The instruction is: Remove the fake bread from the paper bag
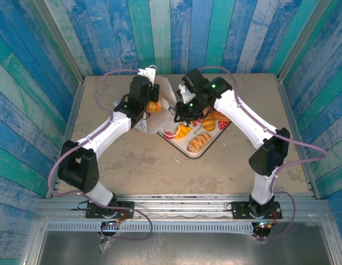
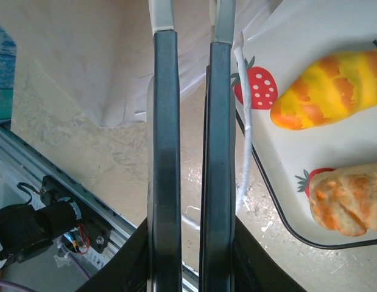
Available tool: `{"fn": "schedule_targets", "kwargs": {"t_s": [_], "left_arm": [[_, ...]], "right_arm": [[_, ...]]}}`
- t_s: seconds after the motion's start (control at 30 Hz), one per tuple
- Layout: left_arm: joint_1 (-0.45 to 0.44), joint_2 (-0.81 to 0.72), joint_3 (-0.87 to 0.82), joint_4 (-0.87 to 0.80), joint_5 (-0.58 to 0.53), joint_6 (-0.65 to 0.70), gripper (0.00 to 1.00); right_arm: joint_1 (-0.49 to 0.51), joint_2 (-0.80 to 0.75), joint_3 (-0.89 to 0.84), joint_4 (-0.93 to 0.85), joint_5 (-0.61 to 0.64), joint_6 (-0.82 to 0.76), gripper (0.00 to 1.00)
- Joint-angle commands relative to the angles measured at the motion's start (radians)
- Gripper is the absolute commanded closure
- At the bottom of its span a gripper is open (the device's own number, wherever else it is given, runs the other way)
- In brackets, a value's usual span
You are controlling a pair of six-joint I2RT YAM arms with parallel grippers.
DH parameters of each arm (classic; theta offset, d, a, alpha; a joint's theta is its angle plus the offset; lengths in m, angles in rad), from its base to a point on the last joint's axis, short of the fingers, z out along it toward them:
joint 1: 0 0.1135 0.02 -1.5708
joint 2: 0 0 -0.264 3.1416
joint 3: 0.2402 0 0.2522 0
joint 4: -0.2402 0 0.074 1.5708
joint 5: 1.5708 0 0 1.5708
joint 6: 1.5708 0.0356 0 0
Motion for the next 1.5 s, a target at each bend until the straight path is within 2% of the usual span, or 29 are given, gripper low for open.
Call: {"fn": "schedule_targets", "kwargs": {"t_s": [0.0,0.4,1.0,1.23,1.47], "left_arm": [[0.001,0.037,0.03,-0.003,-0.015,-0.015,1.0],[0.002,0.12,0.085,-0.024,-0.064,-0.044,1.0],[0.017,0.158,0.11,-0.051,-0.101,-0.053,1.0],[0.017,0.15,0.103,-0.056,-0.107,-0.044,1.0],[0.018,0.133,0.097,-0.055,-0.113,-0.034,1.0]], "right_arm": [[0.009,-0.037,-0.008,0.003,0.012,-0.022,0.99],[0.01,-0.124,-0.069,-0.066,0.095,-0.039,1.0],[-0.014,-0.224,-0.121,-0.078,0.11,-0.026,0.99],[-0.063,-0.298,-0.182,-0.084,0.124,-0.018,0.99],[-0.156,-0.334,-0.248,-0.074,0.136,-0.023,1.0]]}}
